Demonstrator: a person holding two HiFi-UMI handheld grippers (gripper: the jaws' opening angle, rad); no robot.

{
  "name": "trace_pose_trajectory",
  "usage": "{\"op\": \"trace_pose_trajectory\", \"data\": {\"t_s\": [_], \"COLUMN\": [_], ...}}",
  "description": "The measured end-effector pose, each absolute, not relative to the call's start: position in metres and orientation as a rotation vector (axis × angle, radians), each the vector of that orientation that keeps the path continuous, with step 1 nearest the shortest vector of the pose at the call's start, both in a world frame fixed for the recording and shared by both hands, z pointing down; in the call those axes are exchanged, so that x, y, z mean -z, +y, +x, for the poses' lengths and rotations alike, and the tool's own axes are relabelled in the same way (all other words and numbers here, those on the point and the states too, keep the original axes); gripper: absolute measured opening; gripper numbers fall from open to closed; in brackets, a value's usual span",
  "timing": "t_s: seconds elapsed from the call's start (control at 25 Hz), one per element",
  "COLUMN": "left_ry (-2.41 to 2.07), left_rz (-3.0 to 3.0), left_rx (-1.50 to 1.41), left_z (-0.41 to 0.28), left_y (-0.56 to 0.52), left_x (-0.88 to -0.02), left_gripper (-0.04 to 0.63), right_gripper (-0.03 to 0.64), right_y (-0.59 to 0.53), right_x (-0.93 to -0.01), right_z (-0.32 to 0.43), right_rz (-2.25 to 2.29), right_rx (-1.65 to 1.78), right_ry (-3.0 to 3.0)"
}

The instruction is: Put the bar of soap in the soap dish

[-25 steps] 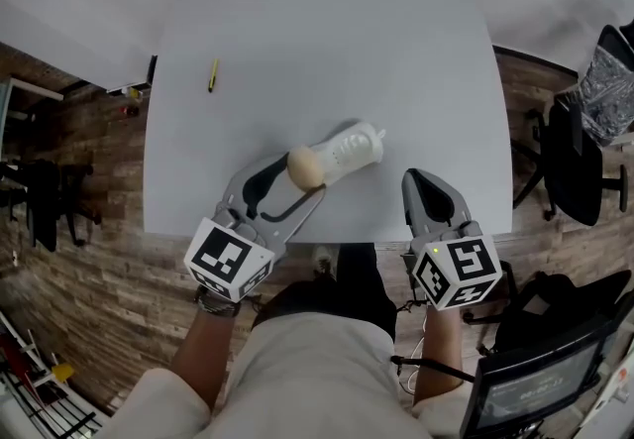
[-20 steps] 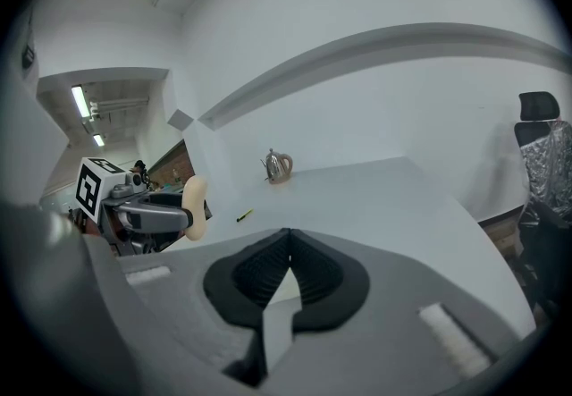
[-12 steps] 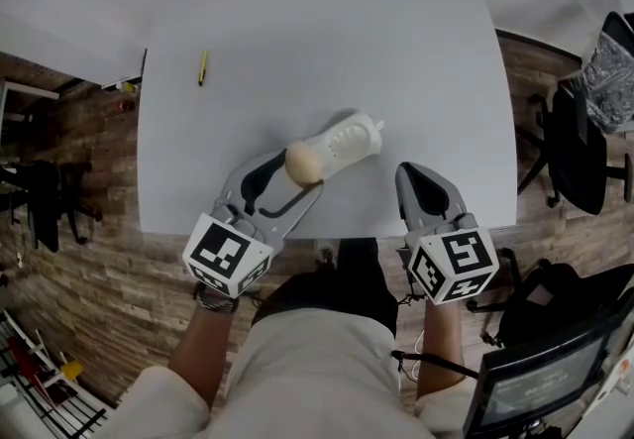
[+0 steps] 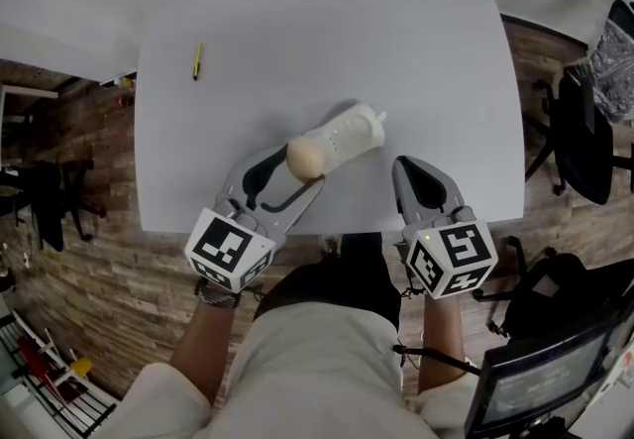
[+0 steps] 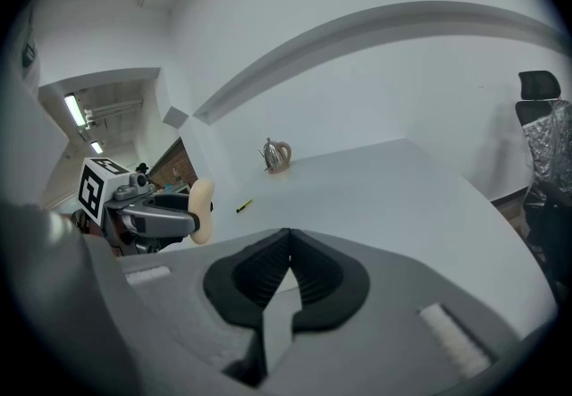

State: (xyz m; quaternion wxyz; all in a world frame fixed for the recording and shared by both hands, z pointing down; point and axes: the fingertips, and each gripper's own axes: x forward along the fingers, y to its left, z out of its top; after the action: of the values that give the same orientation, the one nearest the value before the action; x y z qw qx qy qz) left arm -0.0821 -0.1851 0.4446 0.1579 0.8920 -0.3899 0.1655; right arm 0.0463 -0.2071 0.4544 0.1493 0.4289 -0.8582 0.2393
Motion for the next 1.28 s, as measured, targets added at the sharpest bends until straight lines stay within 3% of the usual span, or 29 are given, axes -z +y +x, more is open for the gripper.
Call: {"op": "trace_pose_trajectory", "data": {"t_s": [1.28], "left_ry": [-0.977], "left_rz": [2.525], "left_rx": [-0.597], "left_z": [-0.062], "left_y": [-0.21], "left_x": [-0.495], "left_gripper": [0.272], "right_gripper": [0.002], "right_y": [-0.233], "right_x": [-0.493], "right_z": [0.036], "right_rz": [1.198], "right_rx": [-0.804], "right_ry": [-2.4]}}
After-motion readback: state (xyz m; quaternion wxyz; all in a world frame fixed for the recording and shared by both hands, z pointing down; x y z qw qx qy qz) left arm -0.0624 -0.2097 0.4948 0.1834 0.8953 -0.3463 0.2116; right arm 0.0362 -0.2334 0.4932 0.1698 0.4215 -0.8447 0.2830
